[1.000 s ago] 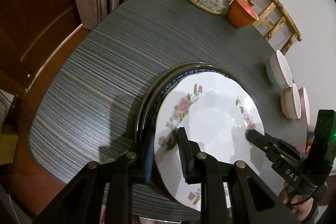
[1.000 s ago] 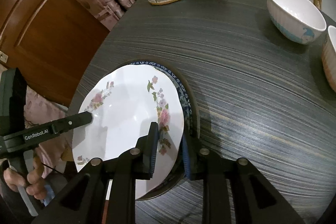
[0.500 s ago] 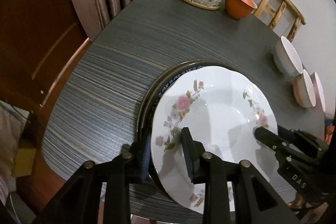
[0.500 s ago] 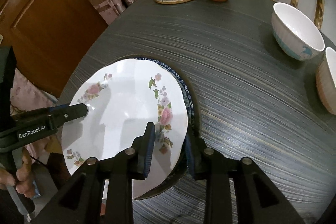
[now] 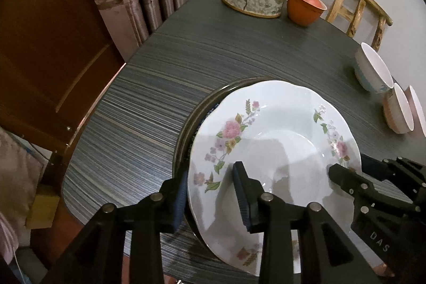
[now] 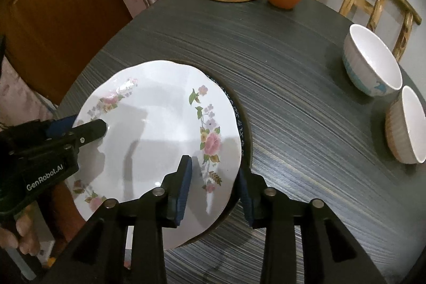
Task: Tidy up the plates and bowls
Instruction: 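Open both tools and pull back from the stacked plates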
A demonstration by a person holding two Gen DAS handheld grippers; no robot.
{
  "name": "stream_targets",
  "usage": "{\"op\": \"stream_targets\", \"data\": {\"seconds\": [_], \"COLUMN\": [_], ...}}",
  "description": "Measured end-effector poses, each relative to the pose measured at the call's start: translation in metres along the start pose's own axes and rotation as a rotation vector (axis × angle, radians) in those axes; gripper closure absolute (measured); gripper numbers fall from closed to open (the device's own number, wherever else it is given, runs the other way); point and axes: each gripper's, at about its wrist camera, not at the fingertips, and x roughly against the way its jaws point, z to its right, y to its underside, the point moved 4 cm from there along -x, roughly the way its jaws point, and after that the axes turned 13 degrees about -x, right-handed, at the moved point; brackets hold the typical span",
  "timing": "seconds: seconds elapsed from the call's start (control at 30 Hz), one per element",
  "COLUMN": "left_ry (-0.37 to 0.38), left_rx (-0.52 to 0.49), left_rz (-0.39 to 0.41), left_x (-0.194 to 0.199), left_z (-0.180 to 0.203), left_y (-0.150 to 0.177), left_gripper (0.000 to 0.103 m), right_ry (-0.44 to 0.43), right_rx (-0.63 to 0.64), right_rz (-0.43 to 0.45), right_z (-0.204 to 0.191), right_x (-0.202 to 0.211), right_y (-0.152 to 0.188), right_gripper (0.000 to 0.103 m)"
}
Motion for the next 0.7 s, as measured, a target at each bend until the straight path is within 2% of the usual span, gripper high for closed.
{"op": "stream_targets", "data": {"seconds": [0.17, 0.37, 0.53, 0.63, 0.7], "left_ry": [-0.073, -0.087, -0.153, -0.142, -0.102], "left_rx": [-0.054, -0.053, -0.09, -0.093, -0.085], "left_rz": [0.006, 0.028, 0.058, 0.086, 0.096], "left_x": [-0.001, 0.0, 0.006, 0.014, 0.02], "left_z": [0.007, 0.005, 0.006, 0.006, 0.007], "left_y": [0.0, -0.001, -0.005, -0.008, -0.011], "left_gripper": [0.068, 0.068, 0.068, 0.067, 0.066], "right_ry": [0.048, 0.076, 0.027, -0.002, -0.023], "right_rx": [0.022, 0.044, -0.004, -0.021, -0.031], "right_rz": [-0.025, -0.027, -0.036, -0.022, -0.01], "right_z": [-0.005, -0.007, -0.002, 0.001, 0.003], "right_x": [0.0, 0.003, 0.002, 0.005, 0.008], "right_y": [-0.006, -0.009, -0.007, -0.006, -0.007], "right_gripper": [0.069, 0.068, 0.067, 0.066, 0.065]}}
